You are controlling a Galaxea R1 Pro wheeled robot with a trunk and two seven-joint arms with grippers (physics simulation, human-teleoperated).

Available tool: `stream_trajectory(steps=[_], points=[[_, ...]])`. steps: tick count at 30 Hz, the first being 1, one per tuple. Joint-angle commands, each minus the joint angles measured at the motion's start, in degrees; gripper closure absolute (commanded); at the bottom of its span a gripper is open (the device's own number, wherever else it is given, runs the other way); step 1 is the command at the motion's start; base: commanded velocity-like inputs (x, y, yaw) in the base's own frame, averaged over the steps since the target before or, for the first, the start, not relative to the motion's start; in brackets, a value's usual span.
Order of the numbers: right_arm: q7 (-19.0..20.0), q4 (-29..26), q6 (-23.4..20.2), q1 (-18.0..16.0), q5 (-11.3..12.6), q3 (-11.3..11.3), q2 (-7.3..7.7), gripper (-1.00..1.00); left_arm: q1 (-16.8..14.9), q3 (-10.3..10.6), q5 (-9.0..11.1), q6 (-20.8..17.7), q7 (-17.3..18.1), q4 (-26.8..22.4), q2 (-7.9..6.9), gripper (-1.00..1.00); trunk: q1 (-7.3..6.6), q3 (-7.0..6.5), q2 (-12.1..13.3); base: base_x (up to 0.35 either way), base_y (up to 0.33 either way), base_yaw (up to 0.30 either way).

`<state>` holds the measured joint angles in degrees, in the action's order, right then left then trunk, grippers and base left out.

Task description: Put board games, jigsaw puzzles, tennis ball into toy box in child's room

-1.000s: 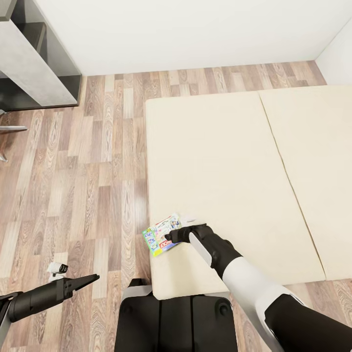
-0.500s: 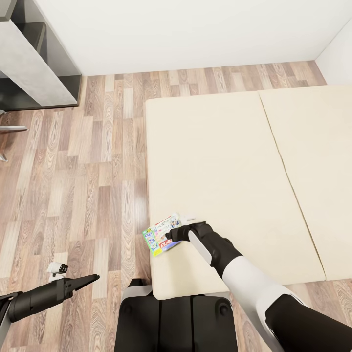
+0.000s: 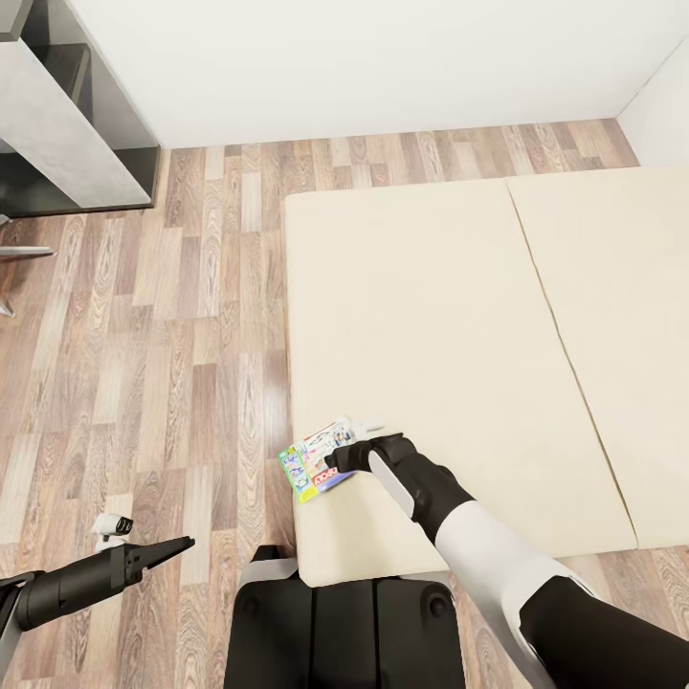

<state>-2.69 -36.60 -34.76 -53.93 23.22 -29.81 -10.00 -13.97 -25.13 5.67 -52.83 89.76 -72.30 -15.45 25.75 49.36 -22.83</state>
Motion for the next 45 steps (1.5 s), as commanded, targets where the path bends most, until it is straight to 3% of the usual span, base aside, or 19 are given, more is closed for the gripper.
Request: stream_trajectory(steps=[1,34,45], points=[[-0.3,0.0,-0.2,0.0,0.3,-0.1,0.0,-1.0,0.0,0.0,0.0,-0.6,0.2,0.0,-0.01,-1.0,0.03,0.06,-0.1,0.0,0.0,0.0],[-3.2,0.5,1.0,0.0,-0.1,-0.1,0.0,-1.0,0.0,0.0,0.0,-0.6,0.2,0.0,-0.01,-1.0,0.03,0.06,-0.1,0.0,0.0,0.0],[-3.1,2.9,5.5,0.1,-0.3,-0.1,0.0,-1.0,0.0,0.0,0.0,-0.6,0.2,0.0,-0.01,-1.0,0.03,0.06,-0.1,0.0,0.0,0.0]])
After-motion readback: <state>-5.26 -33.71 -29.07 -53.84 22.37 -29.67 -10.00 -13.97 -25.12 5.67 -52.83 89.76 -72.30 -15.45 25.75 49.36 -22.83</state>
